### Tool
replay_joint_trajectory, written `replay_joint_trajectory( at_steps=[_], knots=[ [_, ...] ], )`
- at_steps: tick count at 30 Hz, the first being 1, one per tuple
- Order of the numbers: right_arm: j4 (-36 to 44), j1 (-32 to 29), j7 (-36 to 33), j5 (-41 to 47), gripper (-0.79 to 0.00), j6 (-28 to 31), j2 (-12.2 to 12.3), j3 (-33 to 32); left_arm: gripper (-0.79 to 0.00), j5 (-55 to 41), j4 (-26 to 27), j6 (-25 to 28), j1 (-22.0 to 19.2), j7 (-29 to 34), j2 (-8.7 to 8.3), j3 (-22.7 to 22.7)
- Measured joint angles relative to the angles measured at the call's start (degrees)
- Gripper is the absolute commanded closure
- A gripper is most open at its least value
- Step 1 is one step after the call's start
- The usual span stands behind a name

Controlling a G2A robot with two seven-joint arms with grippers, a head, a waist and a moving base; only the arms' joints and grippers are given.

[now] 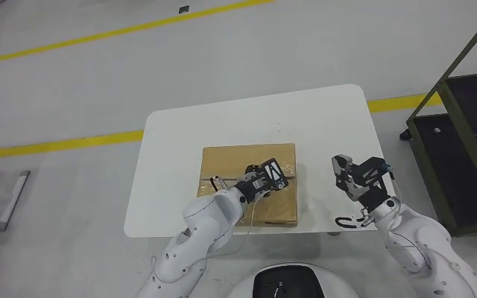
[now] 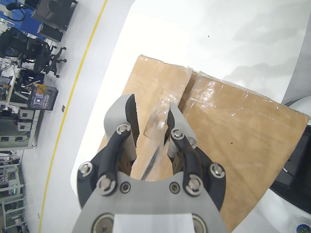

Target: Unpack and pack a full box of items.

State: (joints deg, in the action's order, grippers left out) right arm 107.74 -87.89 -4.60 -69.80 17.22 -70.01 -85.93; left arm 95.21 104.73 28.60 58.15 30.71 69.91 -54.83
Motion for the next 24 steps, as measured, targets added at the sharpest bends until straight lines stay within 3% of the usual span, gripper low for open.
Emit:
replay_joint_trajectory(
  at_steps=[2, 11, 18, 24],
  knots=[
    [-0.2, 0.0, 0.1, 0.1, 0.000, 0.0, 0.0, -0.1, 0.000, 0.0, 0.0, -0.1, 0.1, -0.1, 0.06, 0.0],
    [0.1, 1.6, -0.2, 3.0, 0.000, 1.2, 0.0, 0.9, 0.000, -1.3, 1.6, -1.1, 1.0, -1.4, 0.04, -2.1],
    [0.1, 5.3, -2.1, 3.8, 0.000, 3.8, -0.2, 4.7, 0.000, -7.9, 4.9, -2.2, 2.7, -3.1, -0.41, -8.5],
    [-4.3, 9.9, -2.8, 2.1, 0.000, 4.2, -0.8, 10.3, 0.000, -10.1, 6.2, 1.1, 2.9, -4.5, -1.05, -13.0]
  ],
)
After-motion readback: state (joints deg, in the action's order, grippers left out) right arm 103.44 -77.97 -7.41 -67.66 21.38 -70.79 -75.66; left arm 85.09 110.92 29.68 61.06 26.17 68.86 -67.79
